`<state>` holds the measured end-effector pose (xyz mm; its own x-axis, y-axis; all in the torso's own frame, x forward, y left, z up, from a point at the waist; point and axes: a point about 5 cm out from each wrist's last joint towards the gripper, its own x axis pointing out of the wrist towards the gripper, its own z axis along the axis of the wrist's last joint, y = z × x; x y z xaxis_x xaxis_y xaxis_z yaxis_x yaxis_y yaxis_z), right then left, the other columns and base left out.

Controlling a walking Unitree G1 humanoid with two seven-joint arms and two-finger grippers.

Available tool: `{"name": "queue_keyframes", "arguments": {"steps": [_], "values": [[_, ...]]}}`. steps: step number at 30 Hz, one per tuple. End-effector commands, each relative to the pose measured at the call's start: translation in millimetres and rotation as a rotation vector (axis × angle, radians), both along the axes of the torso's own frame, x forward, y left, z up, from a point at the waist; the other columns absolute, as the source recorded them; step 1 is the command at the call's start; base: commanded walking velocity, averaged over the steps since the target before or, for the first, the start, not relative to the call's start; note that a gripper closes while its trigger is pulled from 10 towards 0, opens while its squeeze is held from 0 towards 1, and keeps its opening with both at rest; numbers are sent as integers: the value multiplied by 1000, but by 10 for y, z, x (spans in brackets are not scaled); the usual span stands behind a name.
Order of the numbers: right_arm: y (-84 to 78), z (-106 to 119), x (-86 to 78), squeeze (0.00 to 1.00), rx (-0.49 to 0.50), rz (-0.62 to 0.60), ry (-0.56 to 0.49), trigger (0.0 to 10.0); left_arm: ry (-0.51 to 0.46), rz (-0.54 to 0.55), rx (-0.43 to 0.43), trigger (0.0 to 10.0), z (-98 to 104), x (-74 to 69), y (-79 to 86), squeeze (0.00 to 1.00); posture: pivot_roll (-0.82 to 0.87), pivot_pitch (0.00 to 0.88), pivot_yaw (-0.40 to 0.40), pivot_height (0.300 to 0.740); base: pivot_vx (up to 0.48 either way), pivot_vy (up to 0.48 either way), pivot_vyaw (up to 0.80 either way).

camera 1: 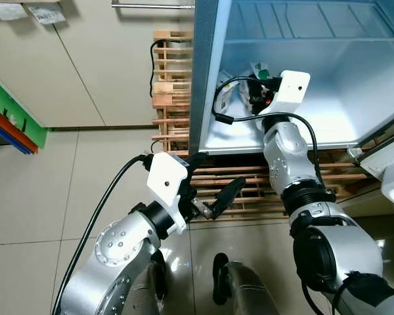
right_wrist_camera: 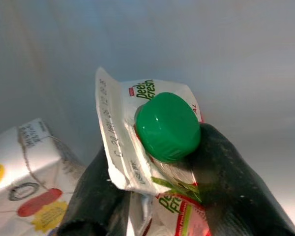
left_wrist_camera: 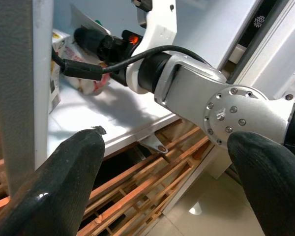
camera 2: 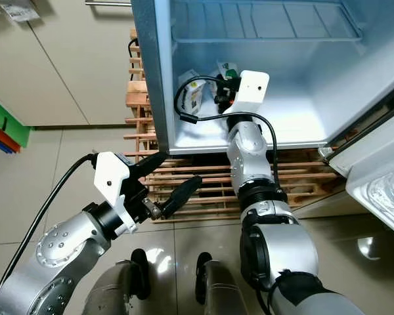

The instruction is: Restocking fridge

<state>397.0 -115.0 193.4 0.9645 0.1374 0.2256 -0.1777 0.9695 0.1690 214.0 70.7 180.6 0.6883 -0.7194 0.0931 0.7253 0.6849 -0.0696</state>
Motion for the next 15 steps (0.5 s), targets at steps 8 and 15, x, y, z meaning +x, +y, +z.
{"name": "queue_keyframes", "arguments": {"steps": [8,15], "values": [[86,141,-4,1000,20,36,-56,10000,1,-2,-2,10000,-8,-1,-48,0,29,324,-74,740,0,0,0],[122,361,-56,1000,0,21,-155,10000,-1,3,-1,10000,-23,36,-50,0,8,311,-82,740,0,0,0]]}}
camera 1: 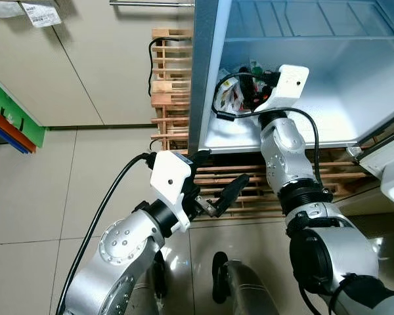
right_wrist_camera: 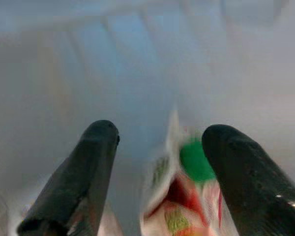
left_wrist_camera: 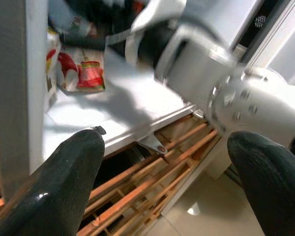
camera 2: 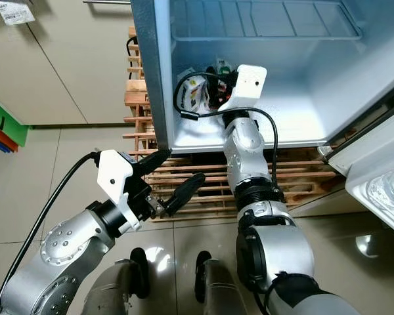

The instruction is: Restocking fridge

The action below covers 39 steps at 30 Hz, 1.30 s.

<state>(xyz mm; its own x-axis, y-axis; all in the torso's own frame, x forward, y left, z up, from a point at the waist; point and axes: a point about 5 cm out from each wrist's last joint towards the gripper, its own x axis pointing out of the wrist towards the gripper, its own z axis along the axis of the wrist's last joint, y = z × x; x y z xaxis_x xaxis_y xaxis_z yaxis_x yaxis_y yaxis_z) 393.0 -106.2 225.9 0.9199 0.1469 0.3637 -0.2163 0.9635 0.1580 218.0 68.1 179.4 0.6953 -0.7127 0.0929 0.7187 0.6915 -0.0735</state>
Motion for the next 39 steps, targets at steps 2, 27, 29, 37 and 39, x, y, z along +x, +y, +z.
{"name": "queue_keyframes", "arguments": {"steps": [2,27,29,37,39], "values": [[31,37,-24,1000,-46,-12,-14,10000,-5,-6,1,10000,-12,2,-26,0,6,310,-83,740,0,0,0],[-915,-664,-1248,0,-272,-321,129,10000,92,452,-191,10000,-118,603,356,0,-101,2,-14,740,0,0,0],[-953,-720,-1278,0,-273,-333,144,10000,73,467,-164,10000,-135,606,396,0,-101,2,-14,740,0,0,0],[-1028,-1111,-1352,0,-245,-332,292,10000,-7,545,16,10000,-252,667,617,0,-100,0,28,740,0,0,0],[-1064,-1188,-1404,0,-239,-340,319,10000,-39,542,69,10000,-283,644,644,0,-103,0,31,740,0,0,0]]}}
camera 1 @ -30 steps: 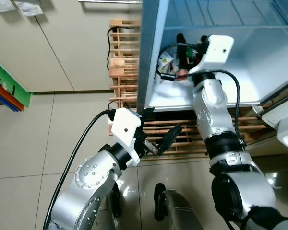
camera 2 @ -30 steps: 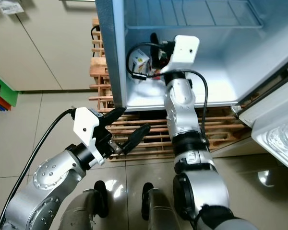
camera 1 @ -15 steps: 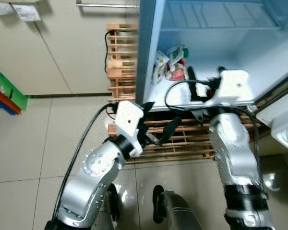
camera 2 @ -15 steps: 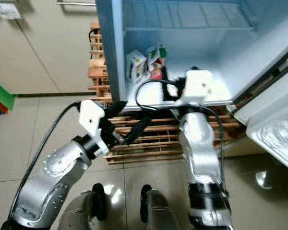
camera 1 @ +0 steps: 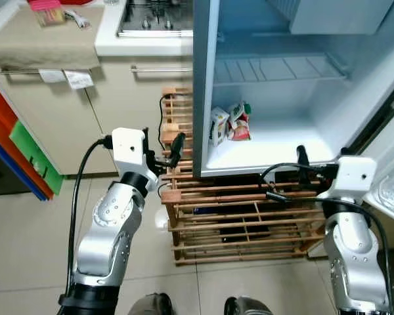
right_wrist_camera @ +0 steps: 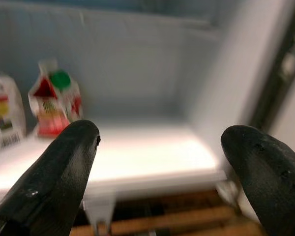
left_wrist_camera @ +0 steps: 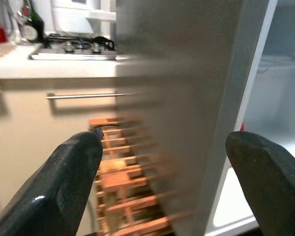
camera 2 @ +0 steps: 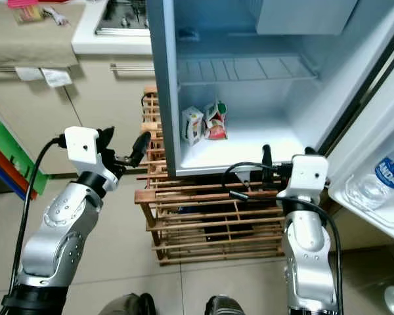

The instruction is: Restocking fridge

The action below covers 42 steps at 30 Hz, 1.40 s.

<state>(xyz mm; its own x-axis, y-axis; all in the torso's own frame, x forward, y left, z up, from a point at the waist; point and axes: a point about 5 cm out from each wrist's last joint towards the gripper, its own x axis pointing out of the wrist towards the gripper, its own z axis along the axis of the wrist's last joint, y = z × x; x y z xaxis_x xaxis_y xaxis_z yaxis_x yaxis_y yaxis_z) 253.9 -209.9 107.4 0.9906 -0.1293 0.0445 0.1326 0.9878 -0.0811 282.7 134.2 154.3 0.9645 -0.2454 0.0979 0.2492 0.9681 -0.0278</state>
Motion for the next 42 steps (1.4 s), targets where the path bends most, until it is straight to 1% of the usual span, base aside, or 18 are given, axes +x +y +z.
{"name": "queue_keyframes", "arguments": {"steps": [1,3,5,7,8,9,10,12,15,27,31,34,38,42], "values": [[-62,-32,-36,0,24,-24,0,10000,-1,-2,58,10000,-48,-4,2,0,-100,0,37,740,0,0,0],[-96,-59,-51,0,37,-45,7,10000,1,15,79,10000,-63,2,21,0,-100,0,39,740,0,0,0],[-94,-43,4,0,35,-48,-1,10000,-11,33,64,10000,-12,70,-16,0,-102,0,41,740,0,0,0],[-65,-1,86,0,47,-40,-19,10000,-13,53,27,10000,35,156,-53,0,-106,0,42,740,0,0,0],[-65,-1,86,0,47,-40,-19,10000,-13,53,27,10000,35,156,-53,0,-106,0,42,740,0,0,0],[-43,16,123,0,49,-32,-26,10000,-9,60,17,10000,37,187,-64,0,-107,0,42,740,0,0,0],[-43,16,123,0,49,-32,-26,10000,-9,60,17,10000,37,187,-64,0,-107,0,42,740,0,0,0],[3,43,199,0,50,-13,-35,10000,-17,60,17,10000,48,233,-81,0,-106,0,39,740,-322,0,0],[44,68,259,0,51,8,-44,10000,-34,55,27,10000,68,266,-93,0,-104,0,37,740,-95,0,0],[25,-18,220,0,50,15,-11,10000,-12,52,12,10000,-13,260,-114,0,-114,0,35,740,0,0,0],[11,-51,224,0,50,22,7,10000,12,33,-2,10000,-82,277,-128,0,-126,0,34,740,0,0,0],[10,-59,222,0,46,29,13,10000,10,22,-7,10000,-91,273,-135,0,-131,0,34,740,0,-441,0],[-30,-144,193,0,37,28,48,10000,11,3,-18,10000,-113,259,-159,0,-134,0,35,740,0,-480,0],[-35,-172,181,0,37,32,59,10000,9,-12,-26,10000,-127,252,-183,0,-136,0,37,740,0,-480,0]]}}
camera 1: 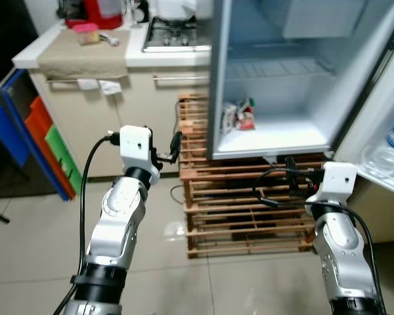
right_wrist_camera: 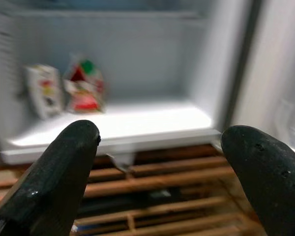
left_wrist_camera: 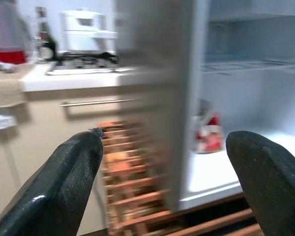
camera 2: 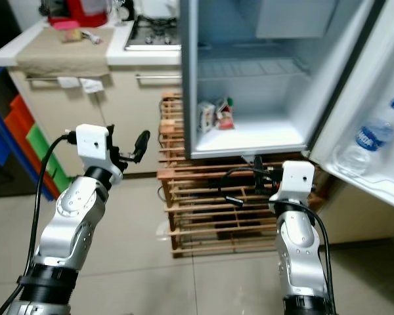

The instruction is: Restocking fridge

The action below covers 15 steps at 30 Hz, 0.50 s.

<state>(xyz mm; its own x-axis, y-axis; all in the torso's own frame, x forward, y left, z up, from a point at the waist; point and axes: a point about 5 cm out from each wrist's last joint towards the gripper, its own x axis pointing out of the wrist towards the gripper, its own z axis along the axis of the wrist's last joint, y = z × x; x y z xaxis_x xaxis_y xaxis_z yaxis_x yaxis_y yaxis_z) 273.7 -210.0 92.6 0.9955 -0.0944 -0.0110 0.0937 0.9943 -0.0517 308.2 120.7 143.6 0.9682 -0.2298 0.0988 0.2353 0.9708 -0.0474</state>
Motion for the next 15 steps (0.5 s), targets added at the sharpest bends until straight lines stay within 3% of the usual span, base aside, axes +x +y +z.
{"name": "queue_keyframes", "arguments": {"steps": [1,10,15], "values": [[-32,-25,-16,0,1,-2,8,10000,4,-27,-7,10000,-21,-3,-50,0,-136,0,37,740,0,-480,0],[-3,-82,-55,0,-16,57,37,10000,9,-30,-19,10000,-45,-20,-66,0,-146,0,37,740,0,-480,0],[-15,-298,-138,0,-33,129,155,10000,20,-34,-25,10000,-75,-12,-66,0,-152,0,39,740,0,-475,0]]}}
